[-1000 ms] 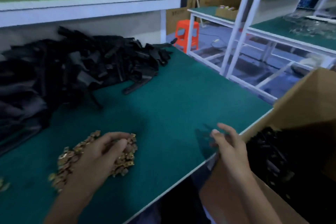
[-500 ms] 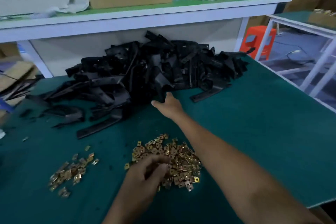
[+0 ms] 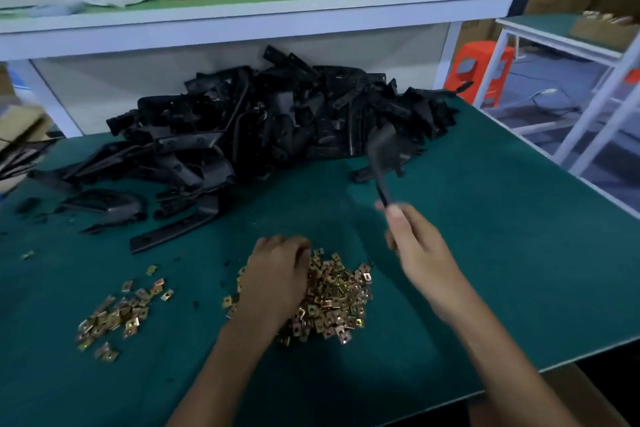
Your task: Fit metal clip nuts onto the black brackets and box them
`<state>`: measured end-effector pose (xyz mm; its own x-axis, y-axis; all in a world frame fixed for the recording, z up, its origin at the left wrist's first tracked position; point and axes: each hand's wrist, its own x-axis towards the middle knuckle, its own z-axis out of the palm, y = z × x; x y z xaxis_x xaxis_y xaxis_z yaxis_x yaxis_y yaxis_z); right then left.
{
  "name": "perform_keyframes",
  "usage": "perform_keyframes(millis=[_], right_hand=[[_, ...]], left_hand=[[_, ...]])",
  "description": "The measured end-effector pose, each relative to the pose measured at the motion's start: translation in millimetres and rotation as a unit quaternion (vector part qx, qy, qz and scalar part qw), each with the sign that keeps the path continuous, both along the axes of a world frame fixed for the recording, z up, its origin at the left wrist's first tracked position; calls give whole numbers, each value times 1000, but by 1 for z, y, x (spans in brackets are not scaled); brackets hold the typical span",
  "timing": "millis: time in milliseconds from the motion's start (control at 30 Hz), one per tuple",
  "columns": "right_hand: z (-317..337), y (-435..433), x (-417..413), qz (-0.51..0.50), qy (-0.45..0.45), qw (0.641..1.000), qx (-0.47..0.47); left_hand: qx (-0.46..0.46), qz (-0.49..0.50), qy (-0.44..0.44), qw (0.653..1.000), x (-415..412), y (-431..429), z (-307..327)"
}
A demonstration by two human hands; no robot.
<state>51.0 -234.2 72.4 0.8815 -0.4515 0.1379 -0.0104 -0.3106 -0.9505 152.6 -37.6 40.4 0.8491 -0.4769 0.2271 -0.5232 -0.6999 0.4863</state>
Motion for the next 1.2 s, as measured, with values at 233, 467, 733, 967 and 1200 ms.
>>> perform_keyframes(millis=[233, 467, 733, 967, 1200], right_hand=[[-61, 21, -74, -111, 40, 990, -76], [-63, 29, -81, -121, 12, 978, -170], [-64, 40, -82, -73, 16, 935, -346], [-63, 40, -84, -46, 18, 930, -365], [-64, 43, -84, -49, 24, 917, -395]], left_hand=[[171, -56, -6, 984, 33, -40, -6], [172, -46, 79, 981, 39, -41, -9], [-122, -22, 187, 975, 3, -13, 24], [-268, -53, 333, 902, -42, 22, 55], [-203, -58, 284, 935, -50, 37, 56]])
